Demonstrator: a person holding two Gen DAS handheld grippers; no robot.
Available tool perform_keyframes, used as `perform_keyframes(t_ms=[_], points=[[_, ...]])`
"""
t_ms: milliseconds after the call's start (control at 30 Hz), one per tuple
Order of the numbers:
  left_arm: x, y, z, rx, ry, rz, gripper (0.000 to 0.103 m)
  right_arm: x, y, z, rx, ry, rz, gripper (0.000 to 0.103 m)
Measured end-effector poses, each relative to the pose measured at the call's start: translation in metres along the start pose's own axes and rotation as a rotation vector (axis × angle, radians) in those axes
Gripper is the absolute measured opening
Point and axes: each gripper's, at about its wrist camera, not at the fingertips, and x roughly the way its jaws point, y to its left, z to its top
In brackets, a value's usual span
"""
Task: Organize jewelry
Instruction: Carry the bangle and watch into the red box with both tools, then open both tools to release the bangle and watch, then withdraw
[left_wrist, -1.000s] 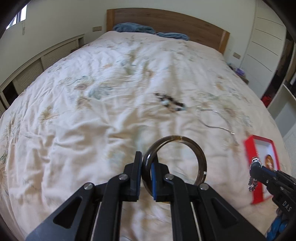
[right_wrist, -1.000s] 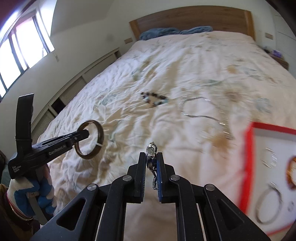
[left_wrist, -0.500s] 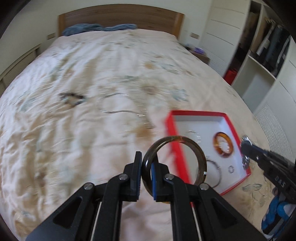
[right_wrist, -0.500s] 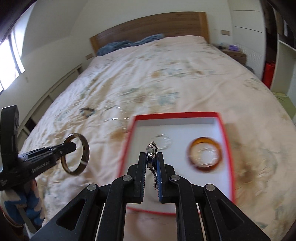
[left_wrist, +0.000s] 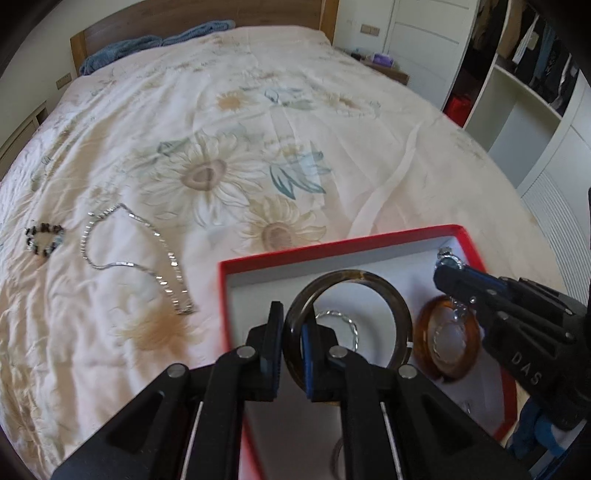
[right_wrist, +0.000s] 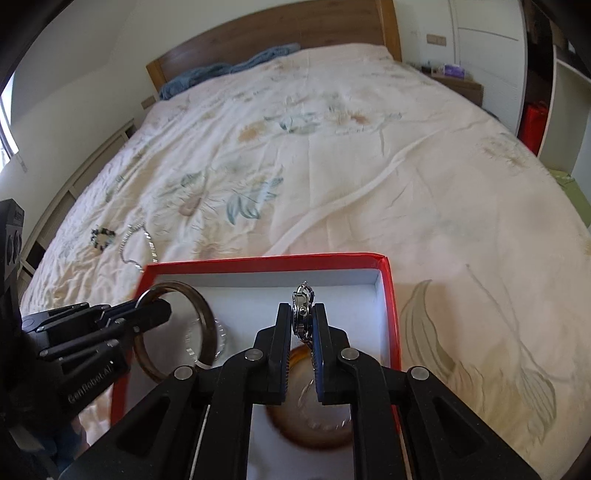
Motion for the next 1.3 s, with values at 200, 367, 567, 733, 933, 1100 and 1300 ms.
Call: perform_keyframes(t_ms=[200,367,567,733,933,1100,1300], points=[[0.022,-0.004,0.0,-0.012,0.037,0.04,0.009,0.021,-0.009,0.001,-0.005,0.037,-0.017,0.011],[0.023,-0.004,0.003,-0.019,0.037,0.035,0.01,0.022,-0.005,0.002,-0.024,0.042,-0.044,0.011],[0.016,-0.004,0.003,-0.017,0.024,-0.005,0.012,0.008,-0.009,0.0,-0.012,0.037,-0.069,0.014],[-0.01,-0.007,-0.003,0.001,-0.007,-0.027,0.021,-0.02,-0.01,-0.002,-0.005,0.015,-0.098,0.021],[-0.066,0.003,-0.014,-0.017,-0.07,-0.03,0.025,-0.072,0.003,-0.014,0.019,-0.034,-0.095,0.021],[-0.127,0.016,-0.037,-0.03,-0.15,-0.024,0.03,-0.12,0.031,-0.033,0.016,-0.08,-0.075,0.024],[-0.188,0.043,-0.075,-0.047,-0.203,0.004,0.03,-0.173,0.075,-0.062,-0.018,-0.131,-0.059,0.029]])
